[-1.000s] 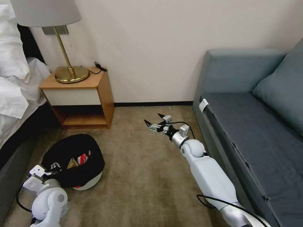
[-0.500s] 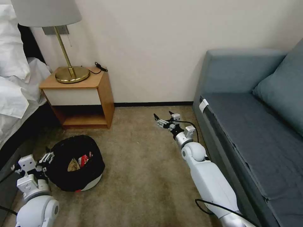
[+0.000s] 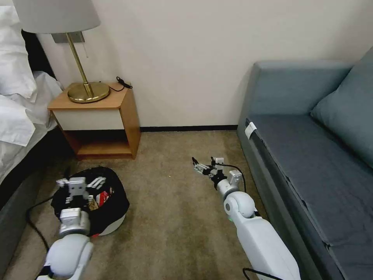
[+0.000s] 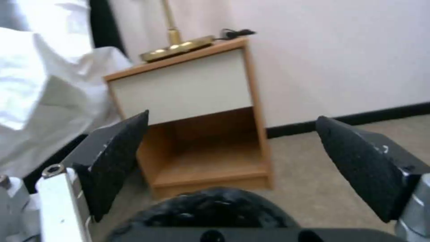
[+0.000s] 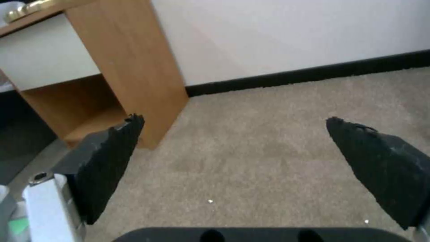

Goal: Pick up the trash bin, then pick up the garbage on the floor and place it into the trash bin.

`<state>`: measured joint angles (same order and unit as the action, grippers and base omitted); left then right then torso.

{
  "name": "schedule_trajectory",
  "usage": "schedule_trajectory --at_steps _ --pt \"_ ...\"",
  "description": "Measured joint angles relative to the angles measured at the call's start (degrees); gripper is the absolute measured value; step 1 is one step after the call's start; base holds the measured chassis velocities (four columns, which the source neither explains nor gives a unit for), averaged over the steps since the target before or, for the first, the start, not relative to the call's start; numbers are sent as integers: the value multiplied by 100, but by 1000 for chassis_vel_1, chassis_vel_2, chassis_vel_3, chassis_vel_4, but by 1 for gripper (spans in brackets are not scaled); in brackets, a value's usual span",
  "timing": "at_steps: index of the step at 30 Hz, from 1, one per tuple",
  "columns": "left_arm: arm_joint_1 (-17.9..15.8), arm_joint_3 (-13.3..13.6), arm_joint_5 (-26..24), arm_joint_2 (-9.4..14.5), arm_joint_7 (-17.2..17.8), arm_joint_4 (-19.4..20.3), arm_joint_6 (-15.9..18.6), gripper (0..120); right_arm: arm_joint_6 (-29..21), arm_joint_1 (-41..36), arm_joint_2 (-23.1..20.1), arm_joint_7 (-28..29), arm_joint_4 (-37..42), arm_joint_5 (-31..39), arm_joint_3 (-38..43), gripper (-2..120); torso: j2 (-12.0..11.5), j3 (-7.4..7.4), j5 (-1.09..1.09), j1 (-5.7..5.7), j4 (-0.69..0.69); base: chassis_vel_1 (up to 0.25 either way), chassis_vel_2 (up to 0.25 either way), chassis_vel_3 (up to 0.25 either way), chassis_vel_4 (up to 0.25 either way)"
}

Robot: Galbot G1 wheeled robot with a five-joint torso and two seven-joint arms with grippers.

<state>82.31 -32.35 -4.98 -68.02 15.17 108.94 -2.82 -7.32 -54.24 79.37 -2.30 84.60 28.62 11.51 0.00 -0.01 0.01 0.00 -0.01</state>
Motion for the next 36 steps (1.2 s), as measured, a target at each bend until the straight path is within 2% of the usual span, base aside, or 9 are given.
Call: schedule_trajectory --at_steps 4,14,36 --pt "-94 158 111 -12 -125 -189 -109 100 108 -21 118 5 -32 -3 161 100 0 0 0 0 0 0 0 0 0" --pt "-263 275 190 -44 -234 -468 -193 100 206 -81 414 -229 -134 -32 519 100 0 1 -1 0 0 0 0 0 0" --pt "-270 274 187 -41 -234 -488 -193 100 206 -108 445 -288 -137 -44 571 100 0 1 -1 0 0 0 0 0 0"
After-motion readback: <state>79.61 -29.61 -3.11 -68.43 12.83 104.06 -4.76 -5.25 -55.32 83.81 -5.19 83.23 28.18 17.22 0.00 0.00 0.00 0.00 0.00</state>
